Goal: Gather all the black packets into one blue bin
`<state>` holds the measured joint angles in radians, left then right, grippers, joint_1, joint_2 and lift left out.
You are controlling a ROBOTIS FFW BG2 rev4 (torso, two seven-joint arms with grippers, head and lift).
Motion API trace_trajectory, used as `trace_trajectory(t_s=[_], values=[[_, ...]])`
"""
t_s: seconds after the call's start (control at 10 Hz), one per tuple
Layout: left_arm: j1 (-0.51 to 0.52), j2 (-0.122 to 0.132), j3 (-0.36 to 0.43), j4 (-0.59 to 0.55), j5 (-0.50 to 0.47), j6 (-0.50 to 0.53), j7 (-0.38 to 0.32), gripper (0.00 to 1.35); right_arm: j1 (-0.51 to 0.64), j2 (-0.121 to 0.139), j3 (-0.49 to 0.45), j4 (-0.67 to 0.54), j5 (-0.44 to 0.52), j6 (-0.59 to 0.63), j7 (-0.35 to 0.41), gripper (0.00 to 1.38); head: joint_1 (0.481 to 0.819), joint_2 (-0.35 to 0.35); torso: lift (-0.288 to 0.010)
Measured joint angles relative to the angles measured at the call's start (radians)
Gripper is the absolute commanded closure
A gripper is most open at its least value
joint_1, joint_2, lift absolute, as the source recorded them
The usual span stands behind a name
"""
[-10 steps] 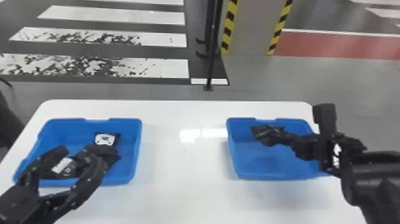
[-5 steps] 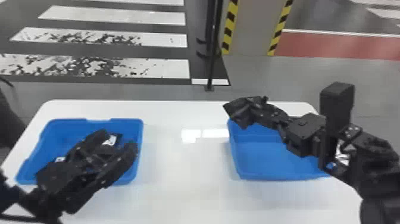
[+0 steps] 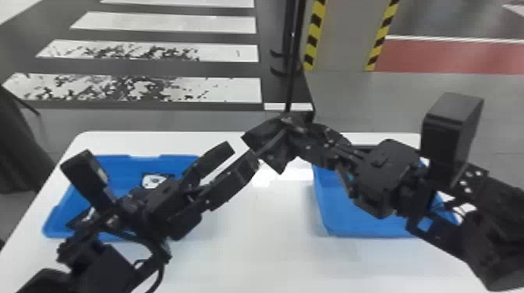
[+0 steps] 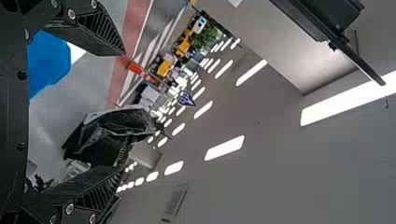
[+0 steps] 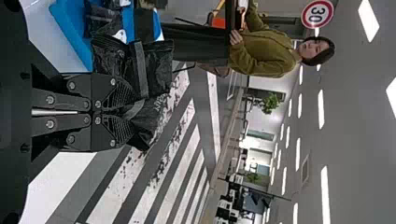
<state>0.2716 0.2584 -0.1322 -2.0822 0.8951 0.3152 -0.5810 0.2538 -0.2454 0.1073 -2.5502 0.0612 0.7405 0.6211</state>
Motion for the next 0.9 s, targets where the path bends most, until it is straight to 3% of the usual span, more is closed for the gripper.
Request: trace_trajectory(t_s=[0.1,0.2,0.3,0.4,0.5,0.7,0.8,0.9], values=[[-0.027,0.001,-0.029,0.013,0.028,-0.026,0.004,0.20,0.001,0.000,0.022,-0.008,0.001,0.004,0.000,1.28,0.695,-0.045,-0.110],[-0.049,0.001,-0.054,0.024,0.041,-0.049,0.008,0.31,-0.001,-0.001,0.042,-0.012,0.000,0.006,0.001,1.28,0.692,-0.040,-0.110],[-0.073,0.001,-0.085,0.044,0.058,-0.068,0.008,0.72,-0.006,-0.004,0.061,-0.013,0.000,0.007,0.002,1.28,0.688,-0.039,-0.110],[-0.093,0.003,-0.115,0.057,0.065,-0.084,0.007,0.96,-0.013,-0.004,0.072,-0.006,0.000,0.008,0.002,1.28,0.686,-0.046,-0.110],[-0.100,0.006,-0.133,0.065,0.065,-0.114,0.011,1.11,-0.018,-0.005,0.075,0.000,0.001,0.008,0.002,1.28,0.683,-0.048,-0.110],[-0.096,0.007,-0.142,0.077,0.054,-0.159,0.014,1.12,-0.022,-0.006,0.074,0.006,0.002,0.009,0.002,1.28,0.682,-0.045,-0.110],[-0.094,0.007,-0.144,0.078,0.049,-0.176,0.014,1.22,-0.024,-0.005,0.074,0.013,0.003,0.012,0.002,1.28,0.683,-0.044,-0.110],[-0.092,0.007,-0.145,0.083,0.047,-0.208,0.014,1.21,-0.027,-0.005,0.074,0.022,0.001,0.014,0.002,1.28,0.683,-0.039,-0.110]])
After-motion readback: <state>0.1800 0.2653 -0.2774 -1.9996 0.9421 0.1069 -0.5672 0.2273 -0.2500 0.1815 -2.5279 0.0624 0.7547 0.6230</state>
